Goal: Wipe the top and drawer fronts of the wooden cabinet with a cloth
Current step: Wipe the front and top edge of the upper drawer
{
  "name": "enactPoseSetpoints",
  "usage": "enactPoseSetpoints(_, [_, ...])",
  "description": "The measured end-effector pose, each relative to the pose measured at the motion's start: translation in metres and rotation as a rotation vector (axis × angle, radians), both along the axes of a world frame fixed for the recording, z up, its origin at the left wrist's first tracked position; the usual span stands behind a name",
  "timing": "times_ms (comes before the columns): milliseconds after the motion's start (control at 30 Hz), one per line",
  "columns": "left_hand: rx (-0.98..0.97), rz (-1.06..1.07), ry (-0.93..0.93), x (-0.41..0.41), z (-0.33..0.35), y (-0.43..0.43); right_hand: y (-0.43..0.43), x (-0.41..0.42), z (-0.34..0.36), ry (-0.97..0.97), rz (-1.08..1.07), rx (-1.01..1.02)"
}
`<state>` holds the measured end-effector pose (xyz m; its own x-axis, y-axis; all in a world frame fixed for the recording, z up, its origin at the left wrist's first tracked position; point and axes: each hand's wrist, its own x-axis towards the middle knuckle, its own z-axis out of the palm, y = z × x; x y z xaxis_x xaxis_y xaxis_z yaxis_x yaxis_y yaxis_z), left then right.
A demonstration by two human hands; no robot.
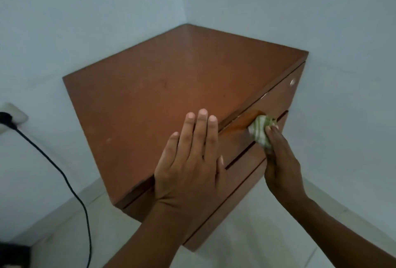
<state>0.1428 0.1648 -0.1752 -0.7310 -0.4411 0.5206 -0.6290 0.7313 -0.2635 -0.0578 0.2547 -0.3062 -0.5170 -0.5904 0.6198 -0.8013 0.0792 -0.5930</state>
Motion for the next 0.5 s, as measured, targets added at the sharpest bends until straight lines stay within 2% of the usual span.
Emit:
enactPoseSetpoints(167, [-0.116, 0.097, 0.079, -0.016, -0.024, -0.001, -0.041, 0.002, -0.035, 0.032, 0.010, -0.177])
enactPoseSetpoints(367, [-0.206, 0.087, 0.112, -0.018, -0.037, -0.002, -0.064, 0.000, -0.040, 0.027, -0.016, -0.294])
enactPoseSetpoints(500, [-0.202, 0.049, 0.049, -0.007, -0.052, 0.003, -0.058, 0.006, -0.033, 0.005, -0.019, -0.260])
